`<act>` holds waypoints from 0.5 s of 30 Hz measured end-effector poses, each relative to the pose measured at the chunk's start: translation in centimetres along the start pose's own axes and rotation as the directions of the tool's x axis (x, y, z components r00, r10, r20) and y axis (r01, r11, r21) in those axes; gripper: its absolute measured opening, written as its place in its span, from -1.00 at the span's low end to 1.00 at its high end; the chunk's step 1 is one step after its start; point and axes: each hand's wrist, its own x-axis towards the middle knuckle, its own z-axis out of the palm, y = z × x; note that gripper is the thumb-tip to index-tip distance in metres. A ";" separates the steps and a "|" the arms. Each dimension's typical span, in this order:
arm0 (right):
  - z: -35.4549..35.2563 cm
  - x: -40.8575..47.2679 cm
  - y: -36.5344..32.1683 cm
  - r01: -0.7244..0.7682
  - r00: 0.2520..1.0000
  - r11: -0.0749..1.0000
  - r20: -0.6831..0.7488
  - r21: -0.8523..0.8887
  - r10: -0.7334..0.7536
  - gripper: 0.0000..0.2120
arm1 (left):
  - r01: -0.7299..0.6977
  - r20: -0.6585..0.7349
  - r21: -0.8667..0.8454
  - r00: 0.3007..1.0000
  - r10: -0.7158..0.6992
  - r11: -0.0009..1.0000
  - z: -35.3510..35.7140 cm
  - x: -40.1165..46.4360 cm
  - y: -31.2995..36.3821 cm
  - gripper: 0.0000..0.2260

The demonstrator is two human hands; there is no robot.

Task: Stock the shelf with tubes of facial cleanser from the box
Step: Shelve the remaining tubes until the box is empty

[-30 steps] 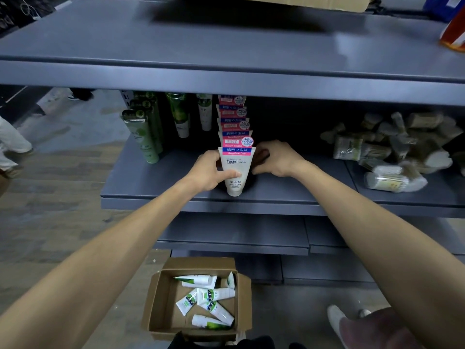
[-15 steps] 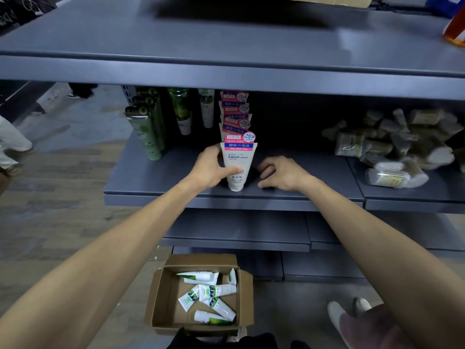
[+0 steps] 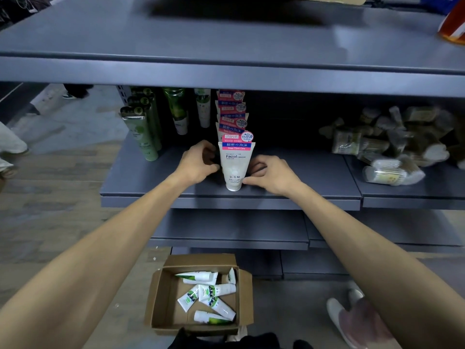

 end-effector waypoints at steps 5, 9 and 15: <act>0.2 -0.2 -1.0 0.040 0.998 0.999 -0.040 0.016 -0.040 -0.63 | 0.005 -0.015 -0.118 1.000 -0.007 0.993 1.6 0.6 0.4 -0.64; 0.5 -0.2 -1.3 0.052 0.997 0.998 -0.055 0.022 -0.051 -0.62 | 0.021 -0.030 -0.163 0.999 -0.026 0.986 2.1 0.9 0.1 -0.66; 0.6 -0.2 -1.2 0.054 0.997 0.998 -0.052 0.018 -0.053 -0.59 | 0.012 -0.039 -0.157 0.999 -0.018 0.988 2.0 1.3 -0.3 -0.66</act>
